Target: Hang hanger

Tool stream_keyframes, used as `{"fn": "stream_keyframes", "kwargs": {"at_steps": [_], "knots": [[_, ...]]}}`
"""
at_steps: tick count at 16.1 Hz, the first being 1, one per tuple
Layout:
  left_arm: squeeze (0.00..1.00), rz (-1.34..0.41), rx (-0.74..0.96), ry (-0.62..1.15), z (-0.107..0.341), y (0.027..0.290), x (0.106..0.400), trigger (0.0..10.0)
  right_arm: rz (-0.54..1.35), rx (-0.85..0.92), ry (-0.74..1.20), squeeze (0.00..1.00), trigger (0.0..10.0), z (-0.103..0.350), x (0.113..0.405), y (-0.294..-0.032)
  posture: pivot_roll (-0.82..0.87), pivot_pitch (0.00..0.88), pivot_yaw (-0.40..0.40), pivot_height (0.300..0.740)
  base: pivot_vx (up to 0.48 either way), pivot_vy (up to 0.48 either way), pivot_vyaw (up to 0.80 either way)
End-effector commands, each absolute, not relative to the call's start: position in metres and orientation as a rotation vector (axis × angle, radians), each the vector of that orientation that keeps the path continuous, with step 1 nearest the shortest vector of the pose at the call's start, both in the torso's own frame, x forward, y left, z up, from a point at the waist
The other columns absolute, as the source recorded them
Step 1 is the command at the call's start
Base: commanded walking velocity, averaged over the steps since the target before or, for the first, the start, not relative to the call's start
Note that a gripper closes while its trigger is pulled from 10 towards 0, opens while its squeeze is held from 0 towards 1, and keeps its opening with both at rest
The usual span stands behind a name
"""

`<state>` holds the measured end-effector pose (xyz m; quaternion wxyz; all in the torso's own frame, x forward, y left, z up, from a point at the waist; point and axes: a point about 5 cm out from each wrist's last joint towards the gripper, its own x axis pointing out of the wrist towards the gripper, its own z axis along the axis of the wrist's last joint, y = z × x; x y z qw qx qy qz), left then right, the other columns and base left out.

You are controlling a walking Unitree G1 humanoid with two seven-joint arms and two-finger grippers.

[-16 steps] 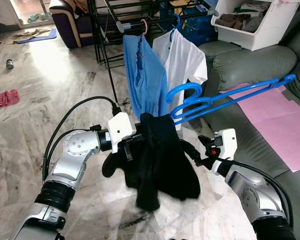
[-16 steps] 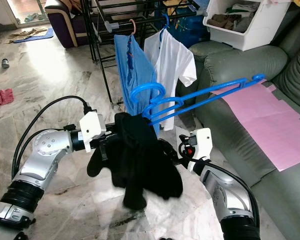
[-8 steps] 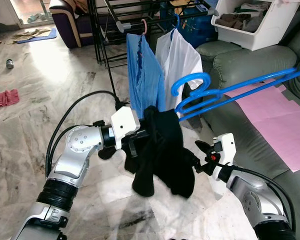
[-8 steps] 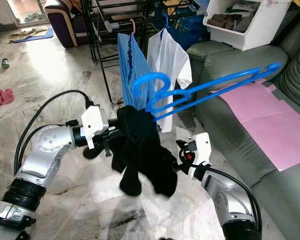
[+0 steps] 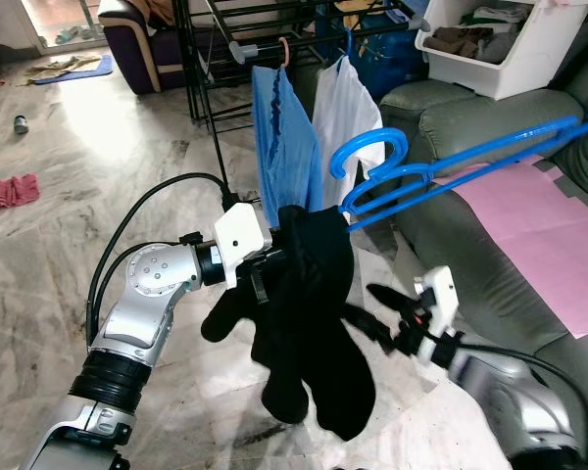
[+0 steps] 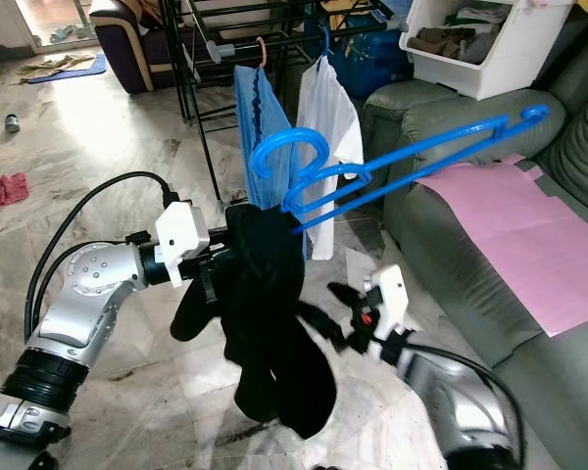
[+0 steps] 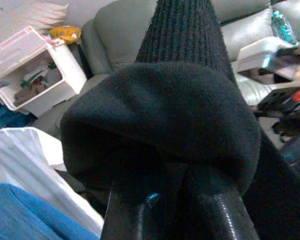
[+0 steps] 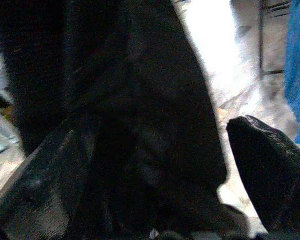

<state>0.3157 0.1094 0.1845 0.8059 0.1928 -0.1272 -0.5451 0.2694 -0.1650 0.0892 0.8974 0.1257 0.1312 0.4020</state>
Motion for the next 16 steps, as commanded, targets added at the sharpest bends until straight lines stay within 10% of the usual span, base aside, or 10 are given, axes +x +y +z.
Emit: {"fn": "stream_keyframes", "kwargs": {"at_steps": [1,16], "knots": [[0.00,-1.148,0.422,-0.315,0.196,0.110,0.319,0.0,0.867,0.258,0.275,0.00,10.0,0.091,0.267,-0.163,0.01,0.084,0.004,0.740,0.000,0.000,0.00],[0.00,-1.279,0.174,-0.468,0.258,0.098,0.301,0.0,0.556,0.045,0.343,0.00,10.0,0.057,0.288,-0.196,0.04,0.071,-0.014,0.740,0.000,0.000,0.00]]}}
